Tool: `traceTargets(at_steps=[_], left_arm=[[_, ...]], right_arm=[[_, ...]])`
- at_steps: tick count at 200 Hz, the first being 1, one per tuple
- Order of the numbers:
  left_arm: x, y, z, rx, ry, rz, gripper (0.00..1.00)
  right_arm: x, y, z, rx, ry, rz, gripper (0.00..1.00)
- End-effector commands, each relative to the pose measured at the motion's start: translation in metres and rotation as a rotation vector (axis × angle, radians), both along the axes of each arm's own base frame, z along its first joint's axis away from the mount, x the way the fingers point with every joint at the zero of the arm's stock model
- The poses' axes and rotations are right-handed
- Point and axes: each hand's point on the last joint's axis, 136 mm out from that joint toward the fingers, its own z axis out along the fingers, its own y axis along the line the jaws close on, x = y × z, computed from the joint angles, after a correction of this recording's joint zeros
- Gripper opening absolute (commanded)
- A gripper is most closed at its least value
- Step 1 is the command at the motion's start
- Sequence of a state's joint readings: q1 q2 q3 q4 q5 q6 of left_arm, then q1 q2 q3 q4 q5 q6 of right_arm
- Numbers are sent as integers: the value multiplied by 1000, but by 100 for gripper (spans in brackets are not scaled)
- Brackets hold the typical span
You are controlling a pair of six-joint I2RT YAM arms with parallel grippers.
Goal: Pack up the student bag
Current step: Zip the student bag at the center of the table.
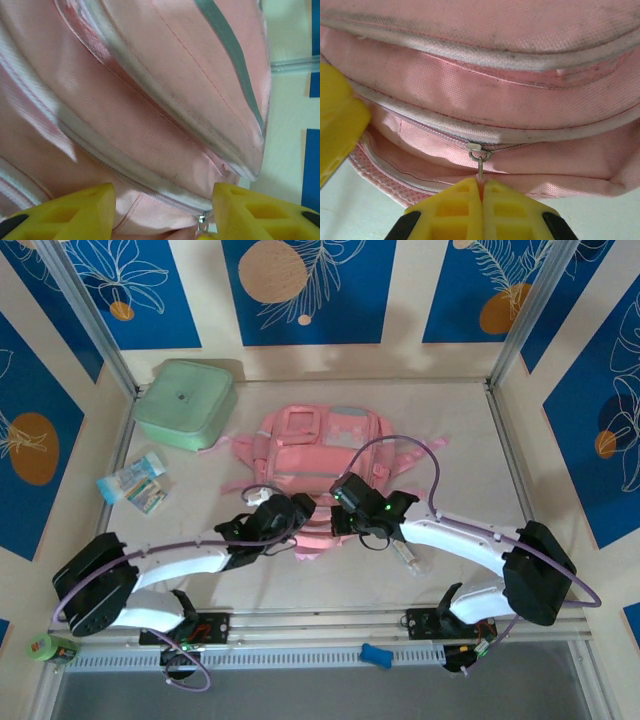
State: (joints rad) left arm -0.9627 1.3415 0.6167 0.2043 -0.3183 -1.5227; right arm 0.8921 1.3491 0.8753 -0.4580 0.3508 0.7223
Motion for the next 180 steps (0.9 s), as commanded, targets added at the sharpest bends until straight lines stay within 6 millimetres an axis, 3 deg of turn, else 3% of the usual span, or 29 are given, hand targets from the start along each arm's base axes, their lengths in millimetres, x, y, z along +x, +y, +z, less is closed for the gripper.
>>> traceTargets(at_steps=[1, 34, 81, 116, 148, 180], left_arm=[[16, -15, 25, -99, -38, 94, 52], [16, -24, 16, -74, -18, 126, 38], [15, -30, -1, -57, 7, 170, 34], [21, -16, -3, 3, -20, 232, 22], [25, -8, -5, 35, -44, 234, 0], [26, 8, 4, 77, -98, 231, 0]], right_arm=[[-4, -4, 2, 18, 7, -9, 0], [-2, 1, 1, 39, 7, -10, 0], [0, 5, -1, 33, 5, 2, 0], [0, 5, -2, 20, 11, -1, 0], [1, 1, -1, -13, 0, -2, 0], [-2, -13, 1, -82, -11, -24, 0]])
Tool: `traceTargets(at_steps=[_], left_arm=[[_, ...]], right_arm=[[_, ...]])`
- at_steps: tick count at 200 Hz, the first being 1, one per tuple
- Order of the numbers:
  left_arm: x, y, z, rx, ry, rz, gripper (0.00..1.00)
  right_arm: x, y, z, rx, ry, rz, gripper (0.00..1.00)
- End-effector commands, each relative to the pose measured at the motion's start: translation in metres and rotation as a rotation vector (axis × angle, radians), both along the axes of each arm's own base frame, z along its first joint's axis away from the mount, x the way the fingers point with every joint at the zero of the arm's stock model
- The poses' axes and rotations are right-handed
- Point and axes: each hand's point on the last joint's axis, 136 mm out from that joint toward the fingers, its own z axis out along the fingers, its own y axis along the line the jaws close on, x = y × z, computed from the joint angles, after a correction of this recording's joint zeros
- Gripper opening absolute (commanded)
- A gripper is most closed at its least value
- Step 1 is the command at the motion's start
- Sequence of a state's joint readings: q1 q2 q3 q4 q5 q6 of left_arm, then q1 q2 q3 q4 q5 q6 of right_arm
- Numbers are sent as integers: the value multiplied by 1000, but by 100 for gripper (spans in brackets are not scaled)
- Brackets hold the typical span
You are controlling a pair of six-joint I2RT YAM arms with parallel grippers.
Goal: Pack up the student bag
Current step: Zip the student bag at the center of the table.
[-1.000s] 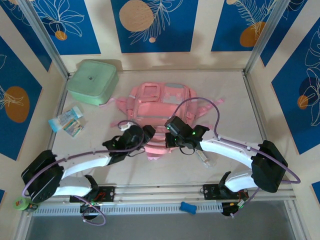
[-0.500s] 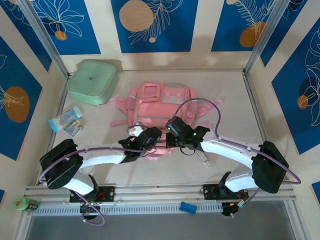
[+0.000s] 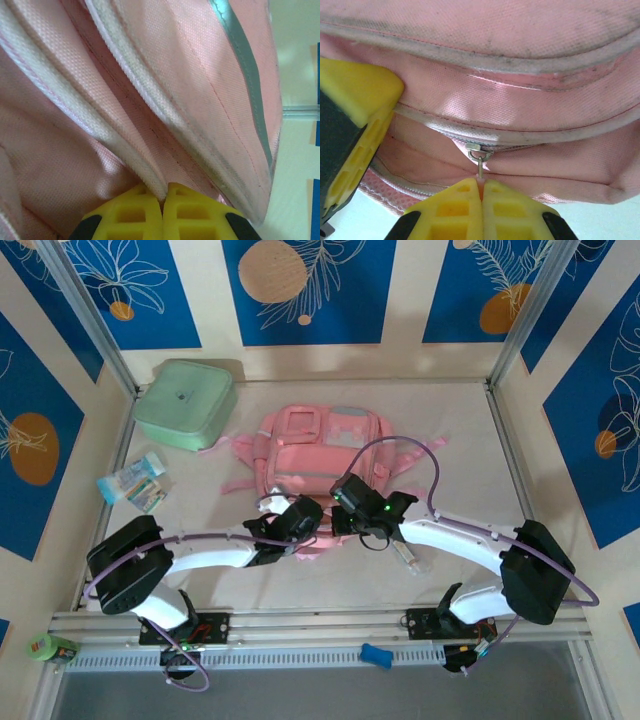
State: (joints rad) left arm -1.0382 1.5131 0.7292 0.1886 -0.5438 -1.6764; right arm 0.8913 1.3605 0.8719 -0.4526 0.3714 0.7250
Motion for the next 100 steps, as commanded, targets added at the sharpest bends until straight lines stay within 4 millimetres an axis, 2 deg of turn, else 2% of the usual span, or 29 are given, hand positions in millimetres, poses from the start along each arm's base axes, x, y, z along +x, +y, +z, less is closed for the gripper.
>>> traceTargets(at_steps=[1, 39, 82, 100], left_arm=[[9, 22, 15, 64, -82, 40, 0], [4, 58, 20, 156, -71, 33, 0], [0, 97, 10, 171, -41, 33, 0], [3, 113, 15, 178, -55, 16, 0]], right_arm=[[-5, -11, 5, -66, -5, -12, 0], [-5, -33, 0, -126, -7, -57, 0], [15, -50, 9, -169, -35, -83, 0], [23, -58, 10, -171, -37, -102, 0]])
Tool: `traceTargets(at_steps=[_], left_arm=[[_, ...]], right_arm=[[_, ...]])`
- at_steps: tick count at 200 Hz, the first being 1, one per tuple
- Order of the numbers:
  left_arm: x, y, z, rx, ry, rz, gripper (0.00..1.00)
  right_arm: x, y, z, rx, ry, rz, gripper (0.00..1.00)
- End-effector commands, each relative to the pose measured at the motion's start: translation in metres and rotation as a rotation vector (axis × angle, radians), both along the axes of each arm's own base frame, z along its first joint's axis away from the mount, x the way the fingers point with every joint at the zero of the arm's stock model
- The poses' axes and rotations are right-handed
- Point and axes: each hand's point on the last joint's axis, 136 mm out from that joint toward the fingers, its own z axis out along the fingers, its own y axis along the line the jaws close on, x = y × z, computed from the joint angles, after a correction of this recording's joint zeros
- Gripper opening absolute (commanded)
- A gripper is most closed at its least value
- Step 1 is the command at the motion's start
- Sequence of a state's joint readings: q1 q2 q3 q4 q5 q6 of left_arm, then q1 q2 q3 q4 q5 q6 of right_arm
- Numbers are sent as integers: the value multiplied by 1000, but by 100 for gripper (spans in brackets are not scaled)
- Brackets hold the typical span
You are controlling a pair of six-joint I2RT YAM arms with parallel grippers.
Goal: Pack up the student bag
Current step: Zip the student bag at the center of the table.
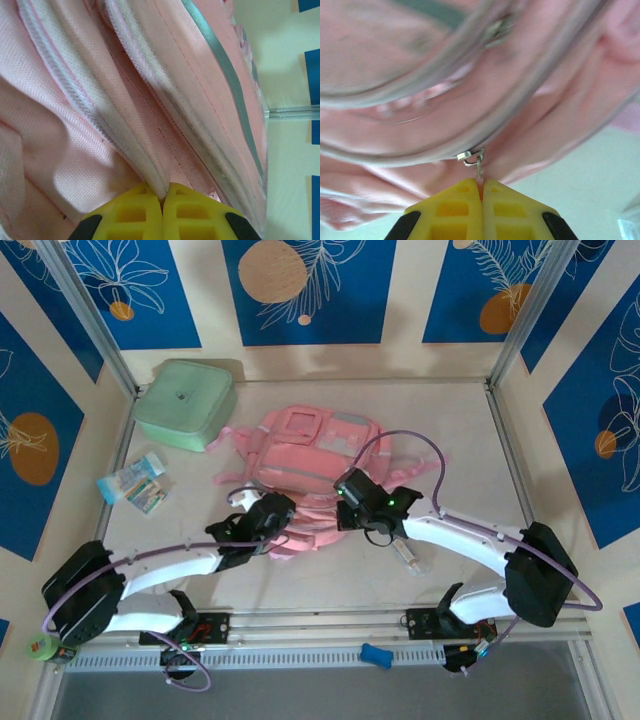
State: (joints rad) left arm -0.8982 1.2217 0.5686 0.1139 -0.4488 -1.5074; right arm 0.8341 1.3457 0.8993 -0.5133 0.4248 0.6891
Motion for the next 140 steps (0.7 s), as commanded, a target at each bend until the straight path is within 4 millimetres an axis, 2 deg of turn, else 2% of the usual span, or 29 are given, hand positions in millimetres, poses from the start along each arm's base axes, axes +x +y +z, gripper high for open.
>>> traceTargets(at_steps=[1, 43, 102, 116, 140], left_arm=[[5, 46, -4, 126, -17, 45, 0], [6, 78, 2, 174, -15, 22, 0], [16, 96, 3, 213, 10, -28, 0], [18, 99, 2, 217, 12, -33, 0], [20, 98, 7, 235, 12, -71, 0]], right_arm=[[7, -34, 2, -111, -2, -48, 0], [34, -40, 3, -89, -5, -82, 0], [72, -37, -3, -70, 12, -118, 0], [73, -35, -4, -55, 27, -117, 0], [63, -17, 4, 12, 30, -56, 0]])
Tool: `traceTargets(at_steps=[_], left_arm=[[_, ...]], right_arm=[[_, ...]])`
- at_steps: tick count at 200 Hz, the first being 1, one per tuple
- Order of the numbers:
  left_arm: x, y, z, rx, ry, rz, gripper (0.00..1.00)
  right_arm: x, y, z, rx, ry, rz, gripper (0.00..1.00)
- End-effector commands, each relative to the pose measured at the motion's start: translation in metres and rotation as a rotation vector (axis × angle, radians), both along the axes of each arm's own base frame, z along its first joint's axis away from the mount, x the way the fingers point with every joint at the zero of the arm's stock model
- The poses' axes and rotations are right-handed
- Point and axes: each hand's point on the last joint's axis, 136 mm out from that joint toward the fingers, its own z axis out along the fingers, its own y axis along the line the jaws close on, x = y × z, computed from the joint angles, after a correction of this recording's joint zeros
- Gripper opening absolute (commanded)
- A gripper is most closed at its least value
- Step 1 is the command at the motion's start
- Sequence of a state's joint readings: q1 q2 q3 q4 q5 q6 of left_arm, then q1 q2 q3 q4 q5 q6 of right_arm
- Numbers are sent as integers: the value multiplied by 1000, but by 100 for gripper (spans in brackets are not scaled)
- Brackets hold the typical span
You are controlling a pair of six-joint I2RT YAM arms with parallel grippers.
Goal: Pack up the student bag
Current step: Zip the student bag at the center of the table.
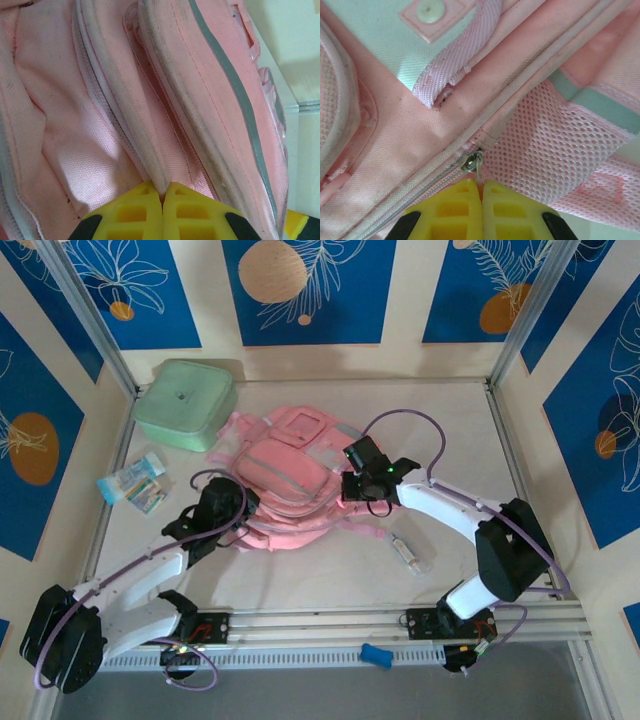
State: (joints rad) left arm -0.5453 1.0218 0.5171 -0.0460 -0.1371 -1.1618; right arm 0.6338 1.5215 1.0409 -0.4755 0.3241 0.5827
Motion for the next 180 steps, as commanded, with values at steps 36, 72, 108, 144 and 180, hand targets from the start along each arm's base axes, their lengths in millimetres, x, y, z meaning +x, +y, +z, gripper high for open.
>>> traceTargets(at_steps=[36, 72, 108, 144, 180], left_arm=[[2, 22, 17, 179, -8, -39, 12], [-2, 14, 42, 87, -118, -53, 19], [-11, 0, 45, 134, -91, -116, 22], [-22, -32, 42, 129, -115, -183, 28], [-29, -59, 32, 114, -117, -240, 32]], right_arm=[[-18, -4, 16, 70, 30, 16, 10], [-30, -5, 24, 182, 51, 20, 32], [-29, 11, 37, 322, 92, 57, 43], [-19, 37, 45, 380, 134, 113, 52], [-9, 60, 43, 401, 176, 159, 54]])
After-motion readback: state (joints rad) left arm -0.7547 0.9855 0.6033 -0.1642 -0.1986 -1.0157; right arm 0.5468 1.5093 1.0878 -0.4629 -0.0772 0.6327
